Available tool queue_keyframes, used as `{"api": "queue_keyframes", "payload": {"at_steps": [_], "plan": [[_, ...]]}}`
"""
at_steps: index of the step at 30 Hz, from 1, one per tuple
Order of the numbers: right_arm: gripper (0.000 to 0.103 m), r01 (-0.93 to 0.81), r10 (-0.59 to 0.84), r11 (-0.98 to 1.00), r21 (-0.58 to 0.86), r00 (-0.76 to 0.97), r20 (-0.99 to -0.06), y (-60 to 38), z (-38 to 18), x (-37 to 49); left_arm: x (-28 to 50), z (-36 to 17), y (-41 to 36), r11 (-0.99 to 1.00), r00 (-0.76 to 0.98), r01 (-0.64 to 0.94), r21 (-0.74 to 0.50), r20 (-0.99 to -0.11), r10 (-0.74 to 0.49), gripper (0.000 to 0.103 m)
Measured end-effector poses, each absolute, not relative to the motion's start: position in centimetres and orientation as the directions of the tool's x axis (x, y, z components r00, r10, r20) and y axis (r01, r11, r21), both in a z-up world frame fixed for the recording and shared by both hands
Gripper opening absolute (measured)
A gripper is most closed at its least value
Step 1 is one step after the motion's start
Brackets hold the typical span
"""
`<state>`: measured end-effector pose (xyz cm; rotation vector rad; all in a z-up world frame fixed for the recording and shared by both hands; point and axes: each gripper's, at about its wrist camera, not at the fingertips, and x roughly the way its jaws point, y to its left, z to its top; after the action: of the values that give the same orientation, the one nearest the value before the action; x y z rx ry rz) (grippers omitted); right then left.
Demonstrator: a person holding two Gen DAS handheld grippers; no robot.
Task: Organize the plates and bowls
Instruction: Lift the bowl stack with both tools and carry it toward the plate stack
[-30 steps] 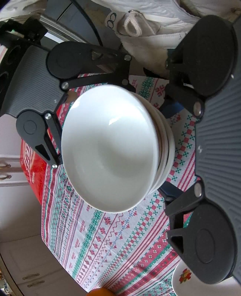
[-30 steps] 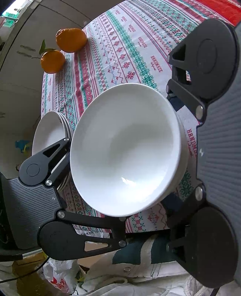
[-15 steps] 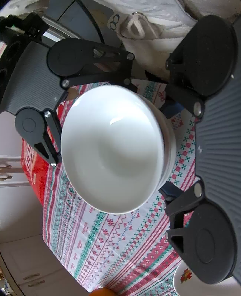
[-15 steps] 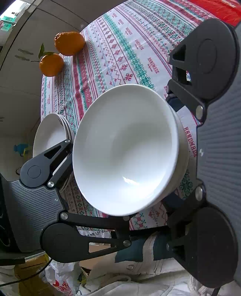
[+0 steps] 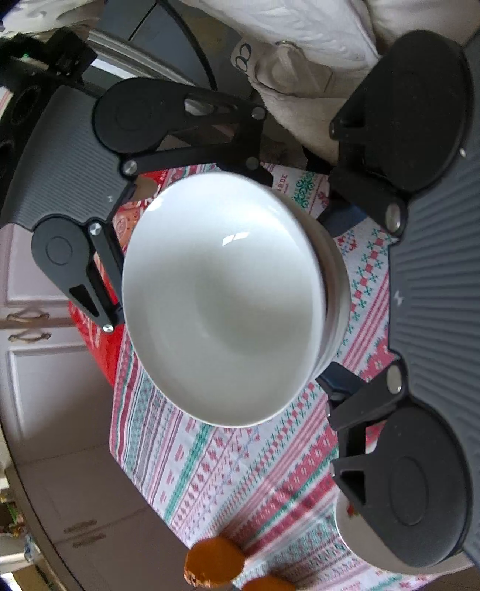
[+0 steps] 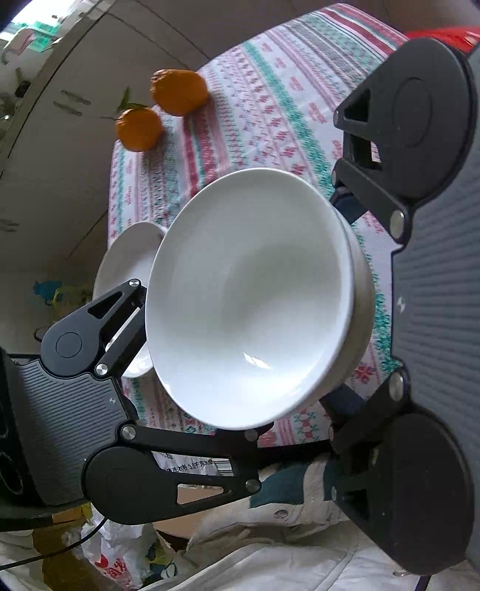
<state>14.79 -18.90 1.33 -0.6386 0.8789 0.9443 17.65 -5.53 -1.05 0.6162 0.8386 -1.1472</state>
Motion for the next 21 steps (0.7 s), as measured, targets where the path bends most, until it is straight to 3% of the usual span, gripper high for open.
{"api": "queue_keyframes", "payload": {"at_steps": [21], "plan": [[0.091, -0.956, 0.48, 0.245, -0.161, 0.264, -0.836, -9.8, 3.6, 18.7, 18.5, 1.8, 4.1, 0.526, 0.359, 0.848, 0.068, -0.804, -0.474, 0.073]]}}
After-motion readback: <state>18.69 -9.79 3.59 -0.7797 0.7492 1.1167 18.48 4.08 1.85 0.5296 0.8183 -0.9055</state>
